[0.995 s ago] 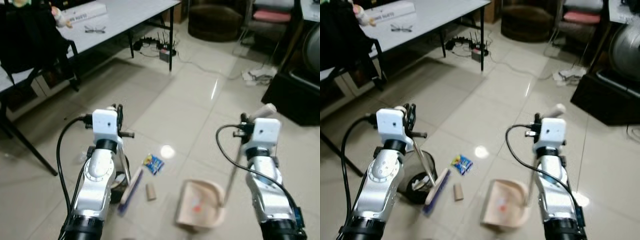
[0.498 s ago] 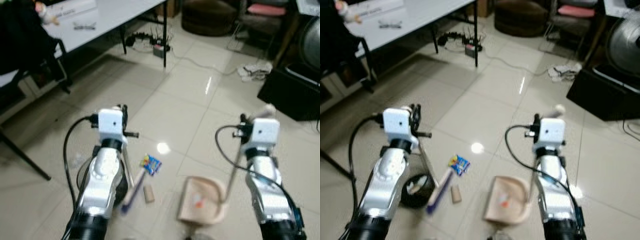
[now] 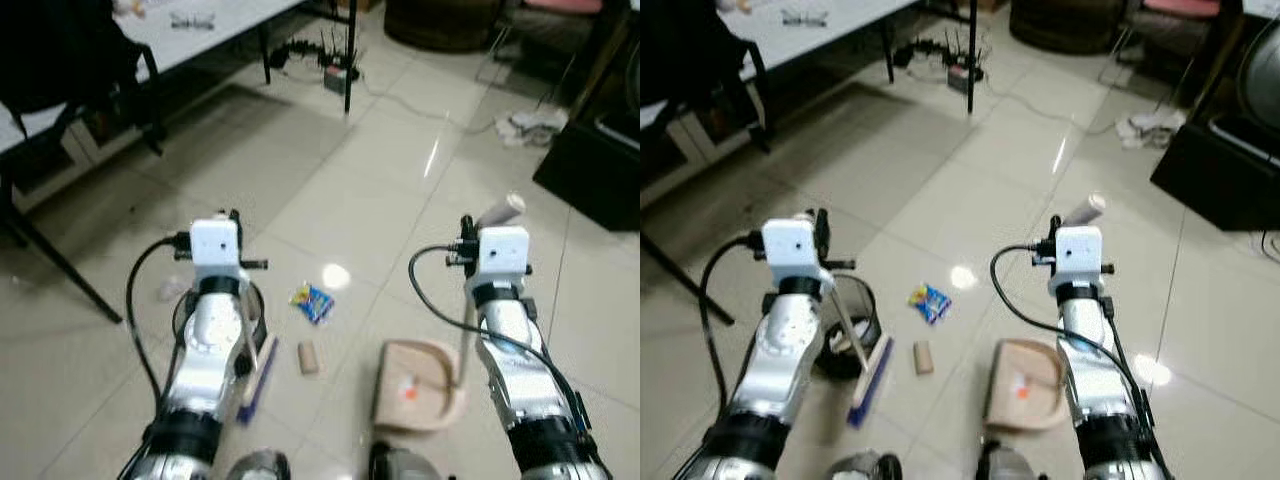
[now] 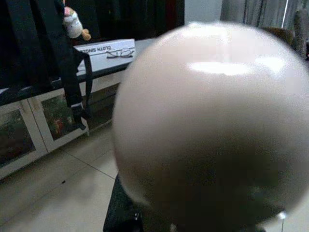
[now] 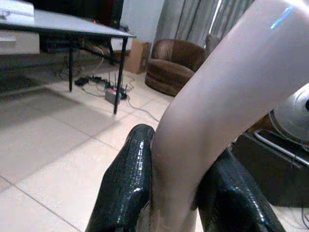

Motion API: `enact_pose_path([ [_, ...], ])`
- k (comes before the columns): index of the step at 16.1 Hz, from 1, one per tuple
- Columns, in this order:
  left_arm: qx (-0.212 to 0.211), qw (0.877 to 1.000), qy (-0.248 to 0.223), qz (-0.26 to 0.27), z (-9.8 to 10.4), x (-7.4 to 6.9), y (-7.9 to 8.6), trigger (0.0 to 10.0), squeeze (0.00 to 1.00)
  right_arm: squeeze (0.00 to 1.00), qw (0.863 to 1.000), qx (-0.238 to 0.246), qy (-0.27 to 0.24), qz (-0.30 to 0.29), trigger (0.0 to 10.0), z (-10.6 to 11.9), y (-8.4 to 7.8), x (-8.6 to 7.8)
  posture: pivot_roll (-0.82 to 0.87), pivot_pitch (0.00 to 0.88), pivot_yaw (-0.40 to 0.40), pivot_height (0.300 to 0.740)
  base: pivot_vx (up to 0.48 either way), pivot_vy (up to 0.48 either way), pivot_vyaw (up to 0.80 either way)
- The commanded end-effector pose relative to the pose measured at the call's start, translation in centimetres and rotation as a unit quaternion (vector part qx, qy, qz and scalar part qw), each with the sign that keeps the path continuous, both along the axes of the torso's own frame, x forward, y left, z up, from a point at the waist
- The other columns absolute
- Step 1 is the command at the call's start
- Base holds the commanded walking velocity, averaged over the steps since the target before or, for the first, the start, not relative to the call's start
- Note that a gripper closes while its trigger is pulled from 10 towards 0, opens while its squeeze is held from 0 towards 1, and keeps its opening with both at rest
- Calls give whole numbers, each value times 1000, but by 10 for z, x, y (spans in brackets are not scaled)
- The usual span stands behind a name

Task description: Sweep floor

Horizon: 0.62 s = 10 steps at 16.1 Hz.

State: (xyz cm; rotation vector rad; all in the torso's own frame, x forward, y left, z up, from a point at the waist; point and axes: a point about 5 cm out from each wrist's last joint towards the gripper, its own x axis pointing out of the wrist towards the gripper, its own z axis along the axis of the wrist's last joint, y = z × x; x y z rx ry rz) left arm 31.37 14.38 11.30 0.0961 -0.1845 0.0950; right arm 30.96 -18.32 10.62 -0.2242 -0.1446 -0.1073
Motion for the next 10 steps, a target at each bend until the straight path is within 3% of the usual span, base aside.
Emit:
enact_pose_path([
  [1, 6, 1000, -22, 4, 4, 1, -4, 10000, 0, 0, 1000, -3, -26, 6, 10000, 8, -1, 5, -6, 255, 25, 740, 0, 0, 0],
  [10, 11, 998, -61, 19, 12, 15, -13, 10000, 0, 0, 998, 6, -57, 6, 10000, 17, -1, 23, -30, 335, 19, 740, 0, 0, 0],
])
